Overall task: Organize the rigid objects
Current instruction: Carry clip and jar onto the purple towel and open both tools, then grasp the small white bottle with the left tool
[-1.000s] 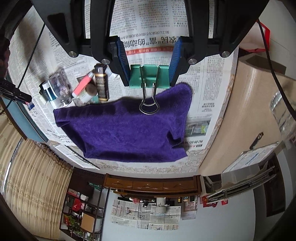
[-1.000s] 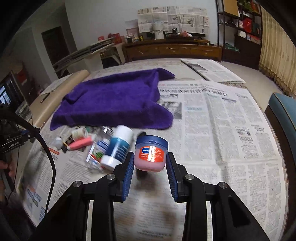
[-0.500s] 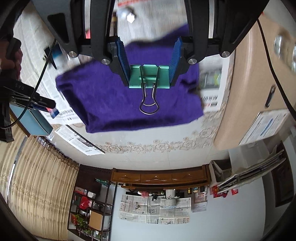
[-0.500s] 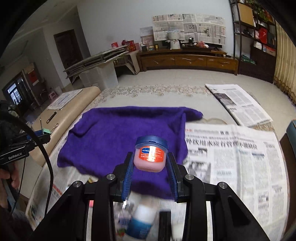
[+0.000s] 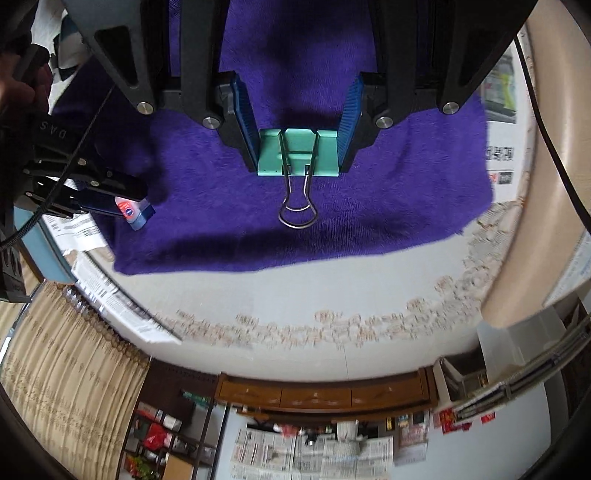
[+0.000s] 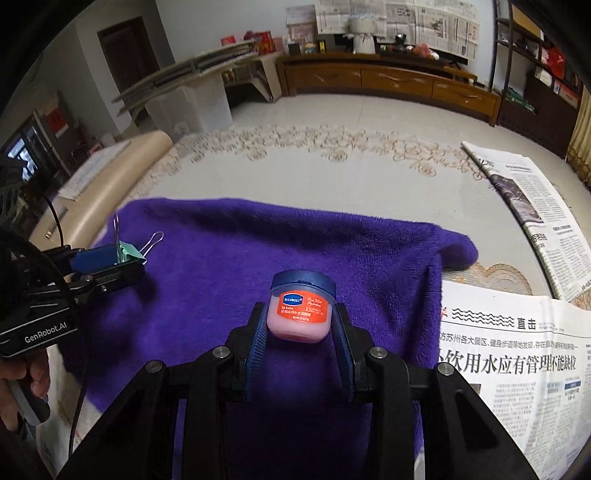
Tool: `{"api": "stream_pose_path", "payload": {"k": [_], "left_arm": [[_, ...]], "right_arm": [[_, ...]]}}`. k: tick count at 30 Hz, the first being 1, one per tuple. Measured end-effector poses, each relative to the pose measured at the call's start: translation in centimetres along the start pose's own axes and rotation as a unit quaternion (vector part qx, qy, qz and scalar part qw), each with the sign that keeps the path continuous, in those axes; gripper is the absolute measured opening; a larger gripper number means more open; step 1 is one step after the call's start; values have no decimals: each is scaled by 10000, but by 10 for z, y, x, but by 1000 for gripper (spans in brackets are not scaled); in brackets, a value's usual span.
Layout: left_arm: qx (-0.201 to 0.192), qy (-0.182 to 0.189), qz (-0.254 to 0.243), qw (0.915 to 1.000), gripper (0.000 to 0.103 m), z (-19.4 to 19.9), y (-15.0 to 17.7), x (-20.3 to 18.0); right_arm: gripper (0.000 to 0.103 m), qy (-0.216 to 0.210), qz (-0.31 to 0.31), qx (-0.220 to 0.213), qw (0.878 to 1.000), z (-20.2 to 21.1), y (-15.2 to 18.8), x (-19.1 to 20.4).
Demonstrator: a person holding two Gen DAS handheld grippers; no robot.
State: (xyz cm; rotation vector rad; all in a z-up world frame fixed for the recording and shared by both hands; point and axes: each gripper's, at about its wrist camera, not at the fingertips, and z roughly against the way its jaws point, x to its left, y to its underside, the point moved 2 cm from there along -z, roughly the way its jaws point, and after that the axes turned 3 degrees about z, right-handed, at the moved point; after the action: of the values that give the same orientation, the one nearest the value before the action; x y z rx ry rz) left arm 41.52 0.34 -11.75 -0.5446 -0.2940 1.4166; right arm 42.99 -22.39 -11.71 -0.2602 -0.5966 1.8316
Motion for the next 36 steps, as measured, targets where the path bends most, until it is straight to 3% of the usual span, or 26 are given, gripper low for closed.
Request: {"api": "stream_pose_path", "payload": {"k": [7,14,15,18,22,24,29,33,36], "left_arm": [[294,-168,-148,9993,39,-17,5,2],[274,-330,-390,9983,41,-18,7,-2],[274,-374,-398,9981,44,-18,7,-2],[357,-469,-295,9978,72,-18,10,2],[469,-381,-247,9979,78,-16,15,6],[501,-384,-266,9976,79,-12,17,5],[342,-103,58,9993,85,25,21,8],[150,-81,197,9997,103,61,34,6],[176,-145,93,9997,103,84,60,1]], "right_arm": [[35,143,248,263,9992,-18,5,8],[36,251,555,394,9974,-19,6,13],[40,248,587,402,9972,-19,7,14],[57,169,670,460,9966,-19,10,15],[71,182,701,563,9958,-17,15,19],[87,235,693,637,9953,-16,18,21],[103,253,428,599,9970,8,24,19],[103,347,262,378,9983,46,34,18],[103,380,151,247,9989,77,52,18]]}}
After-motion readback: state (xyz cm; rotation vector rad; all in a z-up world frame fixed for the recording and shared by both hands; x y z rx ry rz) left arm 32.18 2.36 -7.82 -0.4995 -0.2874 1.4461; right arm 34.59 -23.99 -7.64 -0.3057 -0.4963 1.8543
